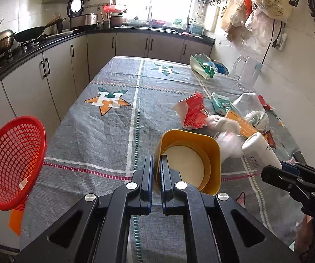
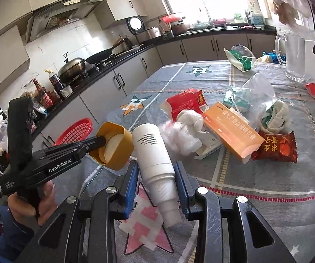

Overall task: Collect trash
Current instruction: 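Lift the tape roll in the left gripper while the right lifts the bottle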

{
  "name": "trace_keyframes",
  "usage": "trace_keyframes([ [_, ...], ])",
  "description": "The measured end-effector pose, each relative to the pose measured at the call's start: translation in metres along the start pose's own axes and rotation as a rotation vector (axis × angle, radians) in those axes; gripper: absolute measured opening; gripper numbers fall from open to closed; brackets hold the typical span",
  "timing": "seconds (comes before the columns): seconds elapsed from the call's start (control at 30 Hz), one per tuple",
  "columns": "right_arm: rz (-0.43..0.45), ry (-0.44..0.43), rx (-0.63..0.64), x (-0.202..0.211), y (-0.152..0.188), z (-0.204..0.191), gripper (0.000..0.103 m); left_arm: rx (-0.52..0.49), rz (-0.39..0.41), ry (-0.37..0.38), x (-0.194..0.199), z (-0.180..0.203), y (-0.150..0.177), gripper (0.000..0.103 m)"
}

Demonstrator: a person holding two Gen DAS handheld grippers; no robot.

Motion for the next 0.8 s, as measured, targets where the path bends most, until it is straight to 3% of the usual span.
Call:
trace_keyframes([
  [0.8, -0.009, 0.001, 0.004, 0.0034, -0.0036, -0.0043, 0.037, -0.017, 0.020, -0.006, 0.0108, 0.0046, 0.0006, 0.005],
])
Point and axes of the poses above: each gripper's, at about its wrist camera, not at the fingertips, and x roughly against the way its jaws point, z to its right, y to its underside, the point moved 1 cm from there along -x, roughly the way its jaws point, and after that the axes turned 6 degrees about y, right-handed, at the moved point
